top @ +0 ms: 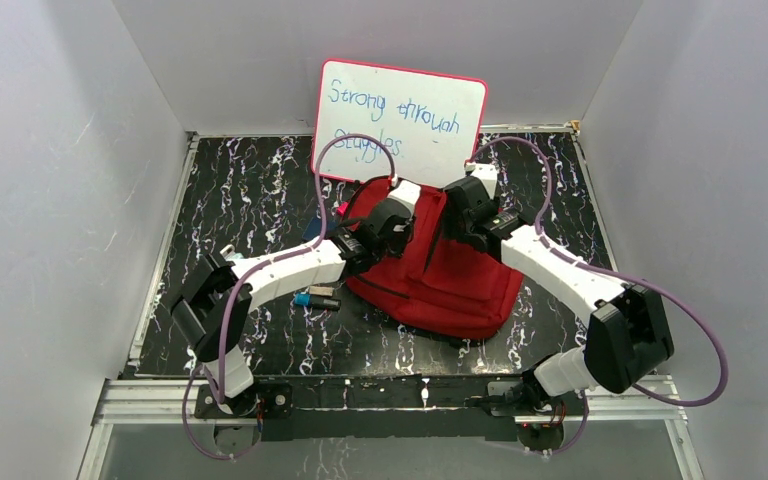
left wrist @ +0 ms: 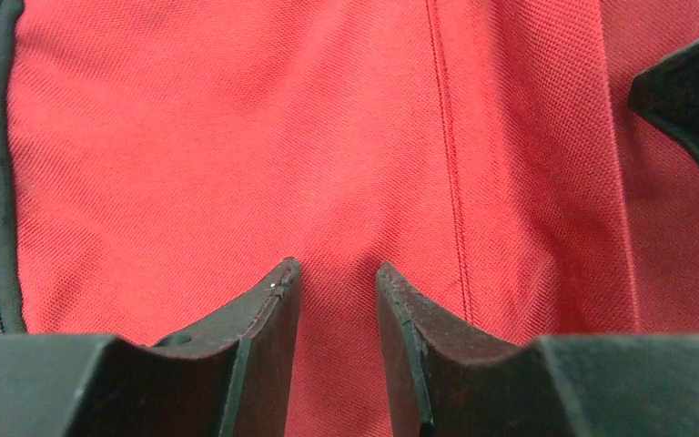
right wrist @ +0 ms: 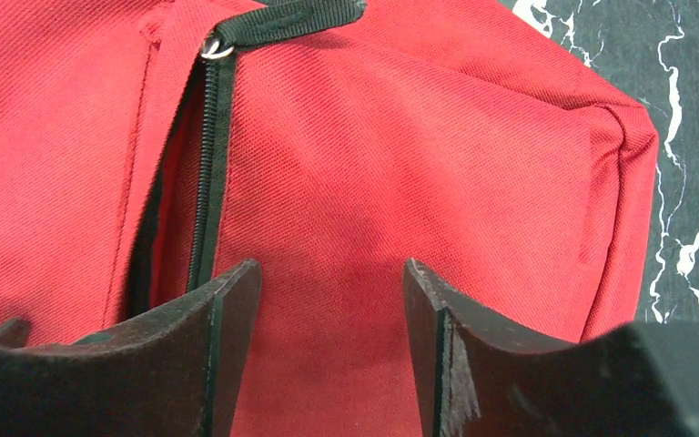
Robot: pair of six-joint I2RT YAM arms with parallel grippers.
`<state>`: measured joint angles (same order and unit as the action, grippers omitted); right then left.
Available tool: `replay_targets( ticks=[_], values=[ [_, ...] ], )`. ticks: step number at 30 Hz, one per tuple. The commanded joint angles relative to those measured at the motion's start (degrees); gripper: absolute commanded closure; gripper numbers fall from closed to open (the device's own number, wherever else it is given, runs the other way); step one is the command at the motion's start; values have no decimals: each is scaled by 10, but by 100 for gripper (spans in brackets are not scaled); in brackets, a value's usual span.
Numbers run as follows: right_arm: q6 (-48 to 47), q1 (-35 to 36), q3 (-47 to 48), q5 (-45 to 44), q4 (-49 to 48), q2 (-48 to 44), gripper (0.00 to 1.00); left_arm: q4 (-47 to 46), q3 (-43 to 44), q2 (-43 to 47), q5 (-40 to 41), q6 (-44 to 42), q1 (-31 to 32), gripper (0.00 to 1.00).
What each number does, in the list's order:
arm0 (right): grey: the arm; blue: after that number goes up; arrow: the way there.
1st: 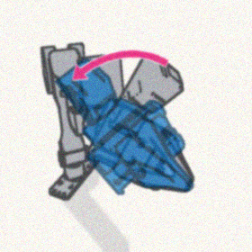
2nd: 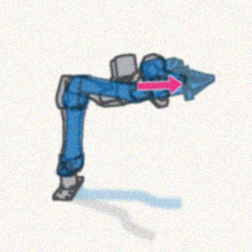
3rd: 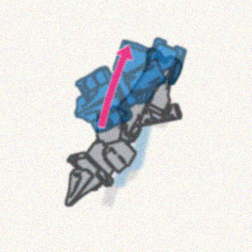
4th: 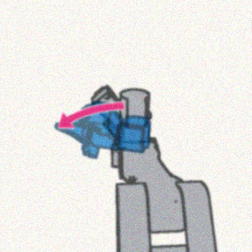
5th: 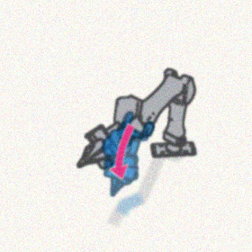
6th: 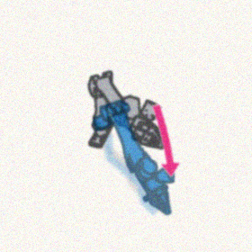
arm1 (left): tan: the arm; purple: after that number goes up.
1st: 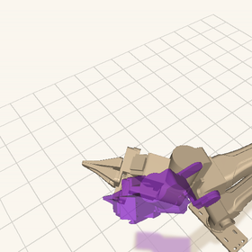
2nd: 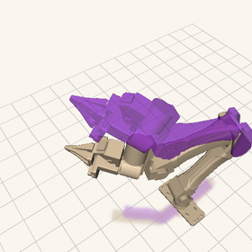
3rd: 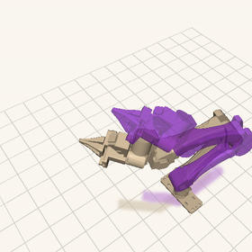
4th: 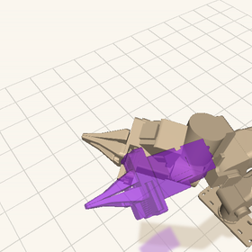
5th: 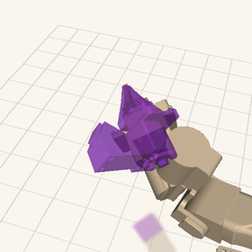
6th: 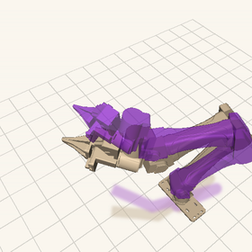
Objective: Pack the student bag
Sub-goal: Unzip the student bag at the center of the board.
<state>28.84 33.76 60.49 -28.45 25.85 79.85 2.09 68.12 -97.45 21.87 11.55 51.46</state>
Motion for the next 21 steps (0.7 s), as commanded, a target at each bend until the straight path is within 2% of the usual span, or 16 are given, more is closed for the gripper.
replay_targets(
  ticks=[1,7,18,21],
  values=[
    [-10,-2,26,-30,-10,18,36,5,-17,33,-5,20,-9,67],
    [-12,-2,9,-32,-24,18,49,4,-14,34,-15,23,-9,67],
    [-9,-21,-23,-4,-45,7,99,11,-5,64,-30,34,-9,66],
    [-8,-25,-33,-3,-47,-10,100,2,-4,89,-71,36,-9,62]
  ],
)
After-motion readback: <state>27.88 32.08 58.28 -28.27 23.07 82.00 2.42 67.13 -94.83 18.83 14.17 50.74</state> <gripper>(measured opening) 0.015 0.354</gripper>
